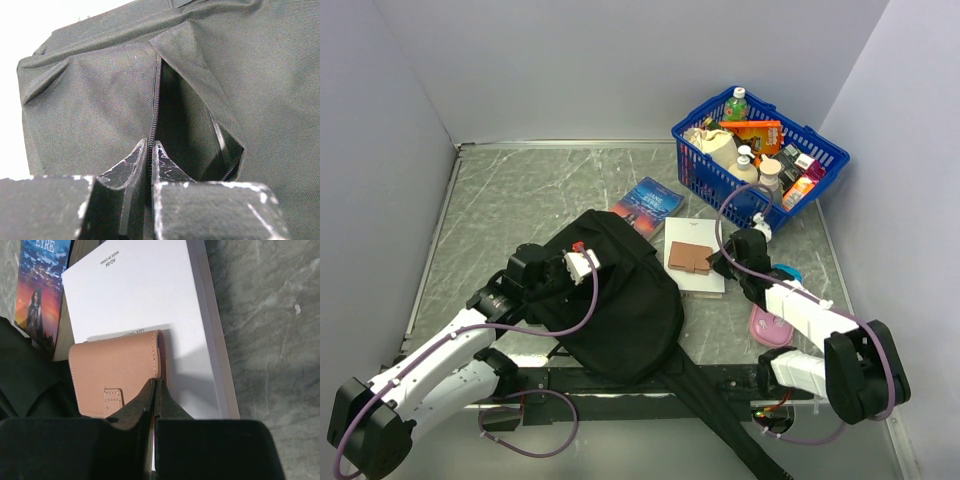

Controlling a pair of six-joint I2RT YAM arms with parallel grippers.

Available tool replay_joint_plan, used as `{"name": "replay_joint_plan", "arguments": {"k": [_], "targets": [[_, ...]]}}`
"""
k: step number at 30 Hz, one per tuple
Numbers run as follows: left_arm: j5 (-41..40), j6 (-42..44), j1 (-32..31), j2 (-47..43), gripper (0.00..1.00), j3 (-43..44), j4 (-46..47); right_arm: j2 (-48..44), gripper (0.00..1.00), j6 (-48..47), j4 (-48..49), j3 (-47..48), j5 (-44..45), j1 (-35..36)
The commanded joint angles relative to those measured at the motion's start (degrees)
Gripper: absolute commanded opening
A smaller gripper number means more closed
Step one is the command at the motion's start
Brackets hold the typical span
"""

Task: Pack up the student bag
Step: Pick up the personal item from the center of the board, then place the personal item in the student bag.

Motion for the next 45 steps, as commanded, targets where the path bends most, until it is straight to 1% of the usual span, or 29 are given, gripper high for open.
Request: {"name": "replay_joint_plan", "arguments": {"k": [1, 9, 11, 14, 18, 20, 22, 25, 30, 33, 38, 45], "targets": [[2.8, -0.7, -0.4, 0.0, 0.10, 3.1, 2.2, -4.8, 0.00, 0.7, -3.2, 2.2, 0.6, -0.3], [2.8, -0.6, -0.5, -0.6, 0.11, 3.0, 2.4, -13.8, 0.00, 3.4, -8.5, 8.0, -3.3, -0.1], [2.8, -0.6, -0.4, -0.6, 0.11, 2.9, 2.7, -15.3, 0.00, 4.8, -8.9, 9.0, -5.8, 0.3], [2.9, -0.7, -0.4, -0.7, 0.11, 2.9, 3.0, -16.9, 0.00, 6.1, -10.3, 11.2, -6.5, 1.7], [2.9, -0.8, -0.5, -0.8, 0.12, 2.9, 3.1, -18.2, 0.00, 7.1, -12.9, 15.3, -5.2, 6.5], [2.9, -1.0, -0.5, -0.9, 0.12, 2.9, 3.2, -18.6, 0.00, 8.4, -13.2, 16.0, -4.5, 10.4], [2.9, -1.3, -0.4, -1.1, 0.12, 2.8, 3.3, -18.2, 0.00, 10.4, -13.4, 16.8, -3.8, 14.5], [2.7, -1.6, -0.5, -1.4, 0.12, 2.7, 3.5, -16.9, 0.00, 13.9, -10.4, 16.0, -5.5, 18.0], [2.4, -1.8, -0.4, -1.6, 0.11, 2.7, 3.5, -12.5, 0.00, 17.0, -4.8, 16.3, -7.1, 23.2], [2.2, -1.8, -0.4, -1.6, 0.12, 2.7, 3.7, -9.5, 0.00, 18.1, -2.4, 16.4, -8.5, 24.8], [1.9, -1.4, -0.4, -1.5, 0.11, 2.9, 3.5, -4.3, 0.00, 21.2, 6.7, 14.8, -13.5, 25.0], [1.8, -1.3, -0.4, -1.5, 0.11, 2.7, 3.7, 0.6, 0.00, 23.4, 10.5, 14.7, -16.1, 25.8]]}}
